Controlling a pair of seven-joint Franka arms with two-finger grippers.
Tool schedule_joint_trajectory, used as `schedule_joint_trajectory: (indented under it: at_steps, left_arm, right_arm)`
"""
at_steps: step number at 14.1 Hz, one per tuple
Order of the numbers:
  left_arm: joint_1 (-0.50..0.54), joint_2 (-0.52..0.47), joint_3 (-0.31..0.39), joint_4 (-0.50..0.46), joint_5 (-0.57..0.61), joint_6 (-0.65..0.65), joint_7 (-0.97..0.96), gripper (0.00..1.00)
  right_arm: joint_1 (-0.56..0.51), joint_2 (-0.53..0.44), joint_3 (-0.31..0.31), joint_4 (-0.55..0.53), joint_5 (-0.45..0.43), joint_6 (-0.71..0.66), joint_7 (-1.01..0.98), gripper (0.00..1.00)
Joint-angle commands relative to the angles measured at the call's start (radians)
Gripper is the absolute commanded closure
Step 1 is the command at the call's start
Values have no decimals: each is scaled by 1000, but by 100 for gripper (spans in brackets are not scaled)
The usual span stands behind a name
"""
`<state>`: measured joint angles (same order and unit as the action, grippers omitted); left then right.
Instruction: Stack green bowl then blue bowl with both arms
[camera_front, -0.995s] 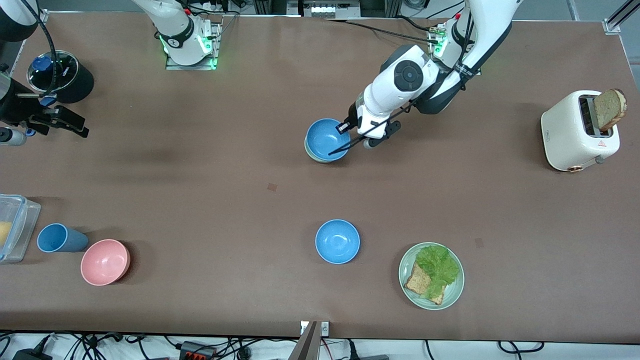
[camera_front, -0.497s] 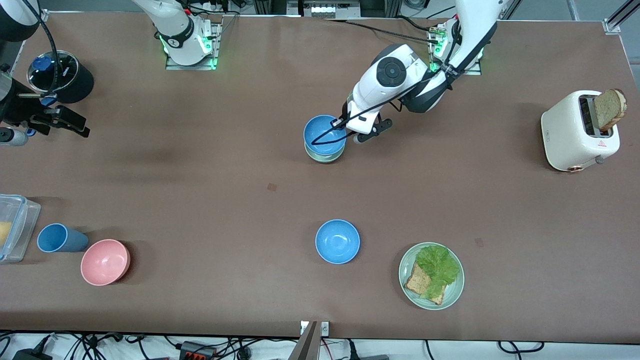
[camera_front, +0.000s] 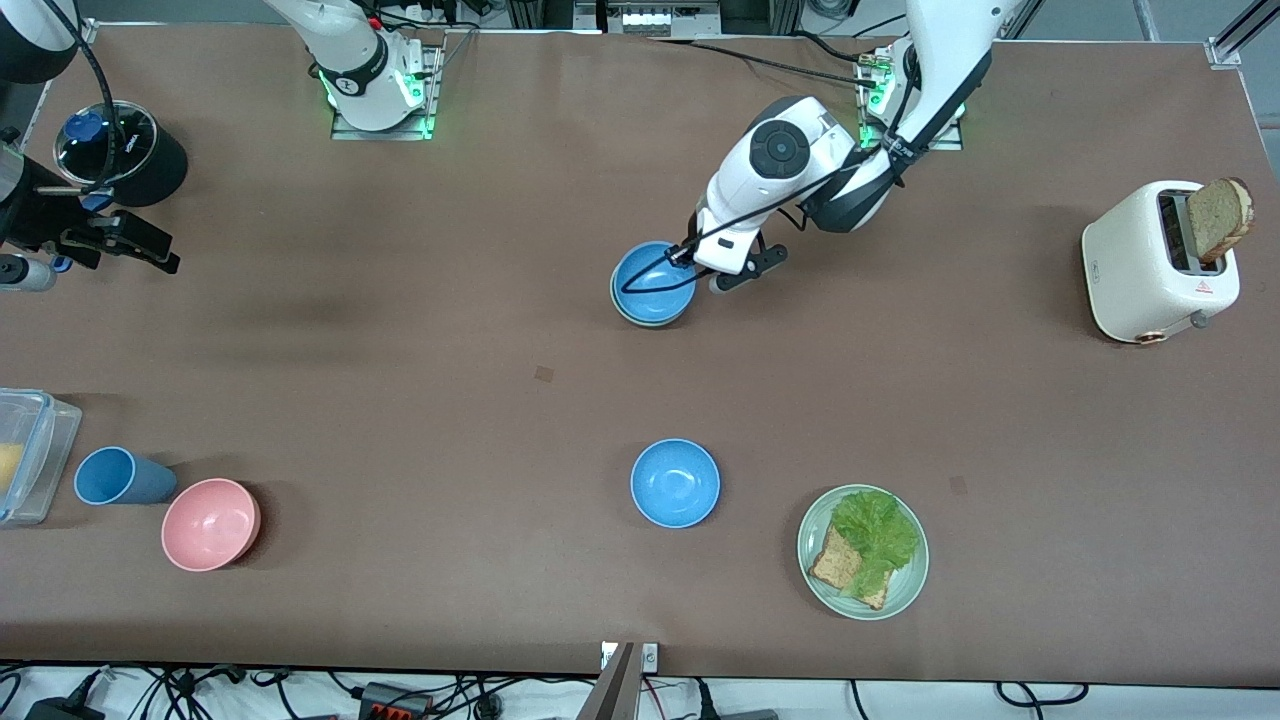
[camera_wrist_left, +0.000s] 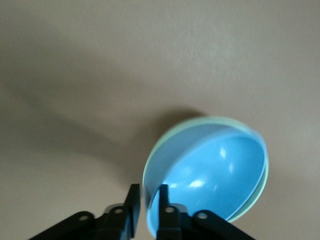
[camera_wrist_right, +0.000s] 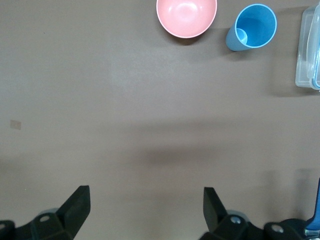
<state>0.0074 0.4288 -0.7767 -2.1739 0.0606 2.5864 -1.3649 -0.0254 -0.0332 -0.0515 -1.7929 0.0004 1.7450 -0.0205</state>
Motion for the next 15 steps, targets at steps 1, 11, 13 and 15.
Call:
schedule_joint_trajectory:
  at_steps: [1,11,13,15]
  left_arm:
    - [45,-12,-4,55,25,-89,-5,38]
    - [155,-18,-13,388,16,-616,209,32]
    - [210,-16,-13,443,12,-702,323,16]
    - [276,-16,-13,485,8,-784,497,0]
  right_arm:
    - [-18,-22,13,-14,-11,-7,-16,0]
    - [-16,-22,13,-13,-11,-10,-7,0]
    - [-16,-22,13,-13,-11,-13,-6,0]
    - [-16,-22,13,-13,-11,-15,-6,0]
